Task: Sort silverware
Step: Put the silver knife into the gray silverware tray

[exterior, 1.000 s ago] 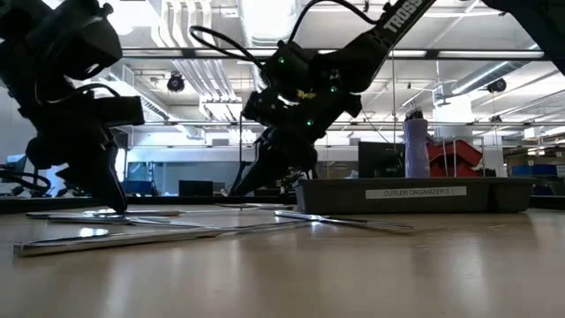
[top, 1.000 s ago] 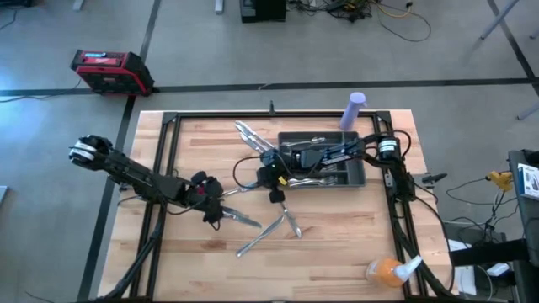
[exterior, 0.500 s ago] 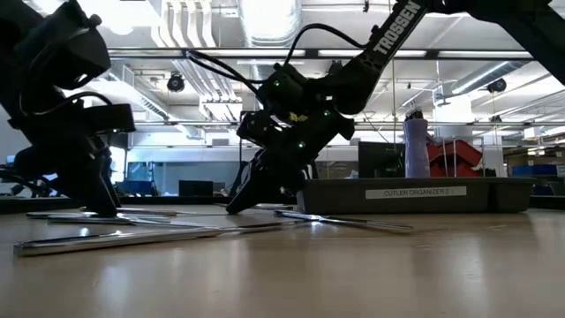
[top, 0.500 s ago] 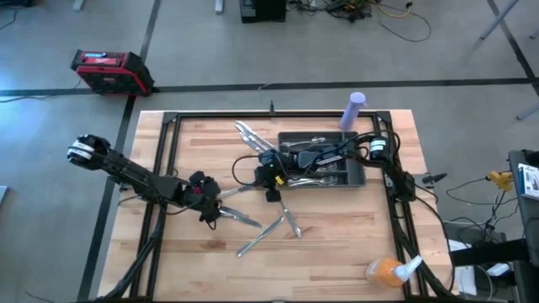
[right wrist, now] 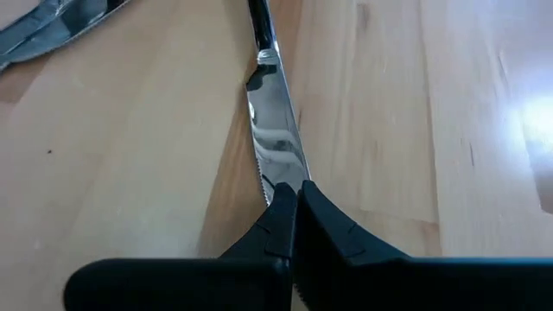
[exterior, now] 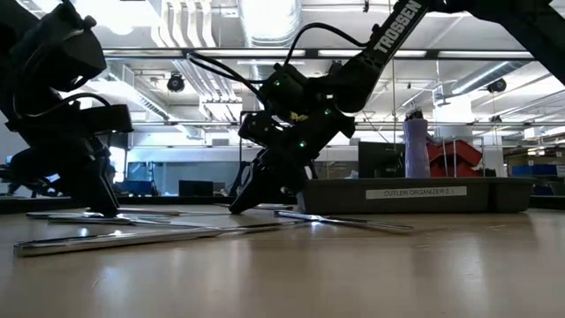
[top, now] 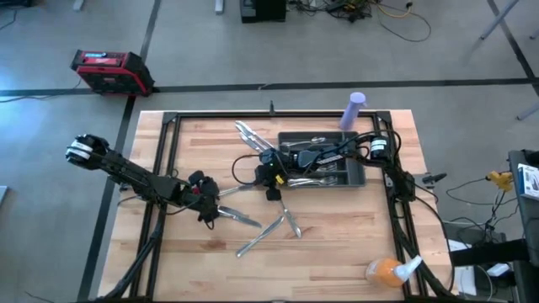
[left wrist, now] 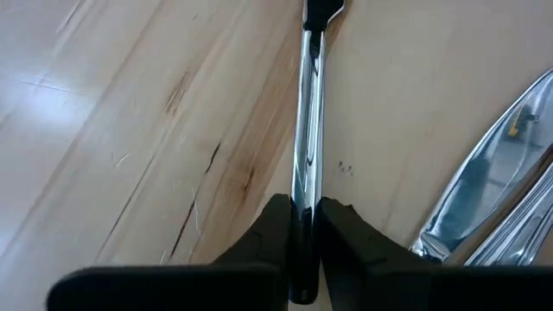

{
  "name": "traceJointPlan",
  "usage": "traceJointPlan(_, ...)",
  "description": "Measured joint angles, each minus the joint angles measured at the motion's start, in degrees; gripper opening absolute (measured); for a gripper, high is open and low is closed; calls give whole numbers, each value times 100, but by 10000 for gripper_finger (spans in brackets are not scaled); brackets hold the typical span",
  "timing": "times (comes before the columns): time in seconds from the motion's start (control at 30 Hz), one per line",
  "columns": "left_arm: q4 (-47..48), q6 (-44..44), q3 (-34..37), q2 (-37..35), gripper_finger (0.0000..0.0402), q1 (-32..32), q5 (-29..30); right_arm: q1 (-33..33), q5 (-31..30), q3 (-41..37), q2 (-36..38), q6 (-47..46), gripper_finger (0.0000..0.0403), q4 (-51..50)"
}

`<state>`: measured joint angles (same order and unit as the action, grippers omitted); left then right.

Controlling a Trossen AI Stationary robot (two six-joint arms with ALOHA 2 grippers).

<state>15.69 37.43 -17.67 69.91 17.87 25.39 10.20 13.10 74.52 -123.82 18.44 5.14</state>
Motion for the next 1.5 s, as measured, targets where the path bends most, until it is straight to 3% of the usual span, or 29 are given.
traceJointPlan(0.4, -387, -584, -11, -79, 25, -4, 235, -13, 163, 280, 349, 63, 4, -345)
traceJointPlan(0.5, -483, -643, -15, -74, 25, -4, 269, -40, 506, 403, 288, 62, 25, -371)
traceJointPlan(0.77, -1162, -1121, -33, -87, 25, -2, 306, -105, 487, 737, -47, -42, 107, -199)
traceJointPlan(1.03, -1197, -1126, -33, -96, 25, -2, 516, -144, 486, 920, 161, -61, 124, -277)
traceJointPlan(1.1, -1267, -1126, -33, -99, 25, -2, 699, -176, 474, 1017, 311, 67, 120, -795)
traceJointPlan(1.17, -1306, -1147, -40, -156, 25, -2, 795, -226, 301, 1234, 673, 276, 114, -1939)
traceJointPlan(1.3, -1399, -1314, -41, -523, 25, -53, 952, -541, -1202, 1656, 1725, 545, 100, -3906)
traceJointPlan(1.37, -1653, -1563, -42, -799, 25, -85, 1148, -682, -1654, 1623, 2149, 498, 95, -4462)
traceJointPlan(1.5, -2546, -2343, -17, -1344, 25, -154, 1377, -740, -1716, 1227, 2828, -87, 94, -4674)
